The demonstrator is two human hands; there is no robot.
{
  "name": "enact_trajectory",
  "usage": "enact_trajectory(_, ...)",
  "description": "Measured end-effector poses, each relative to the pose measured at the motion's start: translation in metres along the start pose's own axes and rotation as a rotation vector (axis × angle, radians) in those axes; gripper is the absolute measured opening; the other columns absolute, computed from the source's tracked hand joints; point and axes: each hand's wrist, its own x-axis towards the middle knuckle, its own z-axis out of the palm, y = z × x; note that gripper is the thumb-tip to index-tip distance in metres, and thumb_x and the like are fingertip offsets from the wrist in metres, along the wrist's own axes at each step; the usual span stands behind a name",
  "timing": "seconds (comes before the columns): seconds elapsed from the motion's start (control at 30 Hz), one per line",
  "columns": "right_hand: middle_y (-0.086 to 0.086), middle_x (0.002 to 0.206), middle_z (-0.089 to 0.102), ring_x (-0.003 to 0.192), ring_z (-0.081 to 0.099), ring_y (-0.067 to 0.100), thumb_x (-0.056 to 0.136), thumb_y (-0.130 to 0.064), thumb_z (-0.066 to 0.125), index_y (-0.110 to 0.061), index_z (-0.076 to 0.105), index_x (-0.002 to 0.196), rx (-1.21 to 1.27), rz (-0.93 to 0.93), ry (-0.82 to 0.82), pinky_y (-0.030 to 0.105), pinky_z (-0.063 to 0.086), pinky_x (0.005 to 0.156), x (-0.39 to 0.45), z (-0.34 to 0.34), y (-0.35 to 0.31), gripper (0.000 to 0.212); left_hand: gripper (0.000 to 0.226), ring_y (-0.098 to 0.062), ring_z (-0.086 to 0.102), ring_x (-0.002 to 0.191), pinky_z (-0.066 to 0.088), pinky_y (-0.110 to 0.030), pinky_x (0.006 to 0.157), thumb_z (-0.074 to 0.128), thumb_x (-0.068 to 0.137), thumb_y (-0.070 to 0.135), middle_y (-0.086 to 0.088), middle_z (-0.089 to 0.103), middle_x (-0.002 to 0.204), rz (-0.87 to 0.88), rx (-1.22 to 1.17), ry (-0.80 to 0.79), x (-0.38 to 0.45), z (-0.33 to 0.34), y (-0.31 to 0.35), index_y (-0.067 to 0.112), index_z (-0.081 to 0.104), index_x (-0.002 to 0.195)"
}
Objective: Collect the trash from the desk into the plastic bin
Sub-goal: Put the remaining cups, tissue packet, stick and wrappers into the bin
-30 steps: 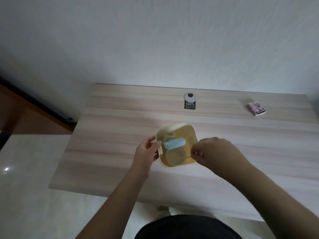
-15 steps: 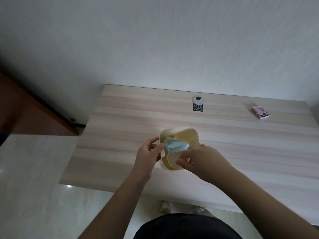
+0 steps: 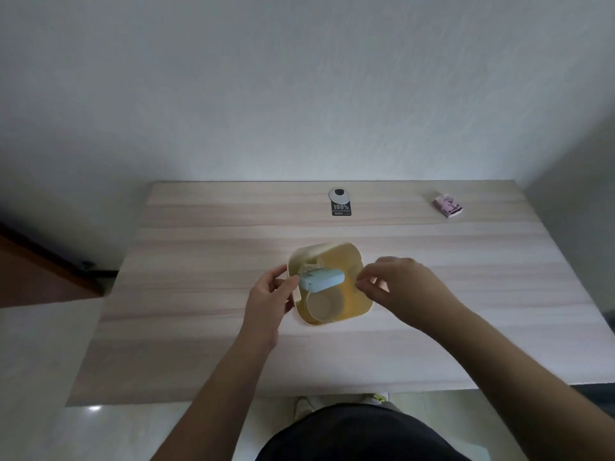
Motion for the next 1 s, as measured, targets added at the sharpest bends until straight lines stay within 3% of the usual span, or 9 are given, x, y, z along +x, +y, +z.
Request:
enact_trajectory(0.1,-0.006,0.098,0.070,0.082,0.063,0.016,0.089,-0.033,0.063,-0.024,0.074,0.098,-0.038,-0.172,-0.088,0.032,0.049,0.074,-0.010,0.012,-0.001,0.016,0.031,-0.028,0.059,0.085,0.054,-0.047,0.087,0.069,0.089,0.012,-0.014,0.059,0.094,-0.015,0.007,-0.037,0.004,0.016,0.000,0.016,0.066,0.120)
enact_trajectory(0.2,-0.004,0.100,0.071,0.086,0.065,0.020,0.084,-0.027,0.069,-0.021,0.072,0.101,-0.143,-0.301,-0.050,0.033,0.051,0.076,-0.021,0.028,0.002,0.019,0.033,-0.029,0.060,0.085,0.054,-0.052,0.091,0.069,0.088,0.010,-0.016,0.060,0.095,-0.019,0.008,-0.074,0.007,0.030,0.002,0.012,0.066,0.121)
enact_trajectory(0.27,-0.006,0.100,0.071,0.088,0.065,0.019,0.084,-0.026,0.069,-0.021,0.070,0.103,-0.164,-0.325,-0.044,0.034,0.052,0.078,-0.025,0.034,0.007,0.020,0.028,-0.027,0.062,0.084,0.057,-0.045,0.084,0.070,0.088,0.011,-0.015,0.060,0.093,-0.016,0.009,-0.094,0.009,0.036,0.004,0.015,0.067,0.116)
enact_trajectory(0.37,-0.007,0.110,0.068,0.101,0.061,0.019,0.091,-0.031,0.059,-0.025,0.064,0.114,-0.181,-0.284,-0.078,0.037,0.048,0.089,-0.030,0.038,0.016,0.025,0.020,-0.024,0.064,0.082,0.057,-0.036,0.074,0.070,0.088,0.011,-0.012,0.062,0.088,-0.005,0.028,-0.115,0.011,0.042,0.005,0.022,0.069,0.105)
enact_trajectory(0.53,-0.005,0.117,0.066,0.109,0.058,0.020,0.093,-0.038,0.052,-0.027,0.058,0.123,-0.209,-0.176,-0.082,0.035,0.039,0.100,-0.035,0.037,0.032,0.032,0.020,-0.025,0.066,0.085,0.058,-0.041,0.082,0.071,0.088,0.016,-0.011,0.064,0.092,-0.018,0.057,-0.127,0.013,0.045,0.003,0.025,0.070,0.106)
enact_trajectory(0.67,-0.006,0.116,0.066,0.115,0.053,0.017,0.094,-0.044,0.046,-0.027,0.057,0.122,-0.266,-0.122,-0.057,0.029,0.028,0.108,-0.041,0.037,0.043,0.034,0.023,-0.024,0.067,0.087,0.058,-0.042,0.085,0.071,0.087,0.019,-0.011,0.065,0.095,-0.026,0.091,-0.153,0.014,0.047,0.002,0.026,0.070,0.109)
enact_trajectory(0.77,-0.006,0.114,0.066,0.114,0.053,0.015,0.094,-0.044,0.044,-0.027,0.058,0.120,-0.284,-0.102,-0.041,0.028,0.023,0.112,-0.046,0.035,0.048,0.034,0.022,-0.021,0.066,0.084,0.060,-0.033,0.075,0.071,0.087,0.019,-0.009,0.064,0.093,-0.020,0.105,-0.162,0.014,0.053,0.001,0.029,0.070,0.107)
enact_trajectory(0.83,-0.006,0.113,0.067,0.113,0.054,0.015,0.094,-0.042,0.046,-0.026,0.060,0.119,-0.275,-0.097,-0.020,0.026,0.023,0.112,-0.048,0.032,0.051,0.033,0.023,-0.019,0.066,0.082,0.058,-0.029,0.069,0.071,0.087,0.019,-0.008,0.065,0.092,-0.014,0.107,-0.171,0.014,0.059,0.001,0.028,0.070,0.109)
enact_trajectory(1.0,-0.005,0.103,0.071,0.102,0.062,0.019,0.092,-0.034,0.053,-0.022,0.067,0.110,-0.260,-0.079,0.075,0.032,0.041,0.099,-0.053,0.017,0.063,0.025,0.025,-0.021,0.065,0.084,0.057,-0.035,0.079,0.072,0.086,0.020,-0.008,0.064,0.092,-0.005,0.121,-0.181,0.015,0.076,0.000,0.029,0.070,0.110)
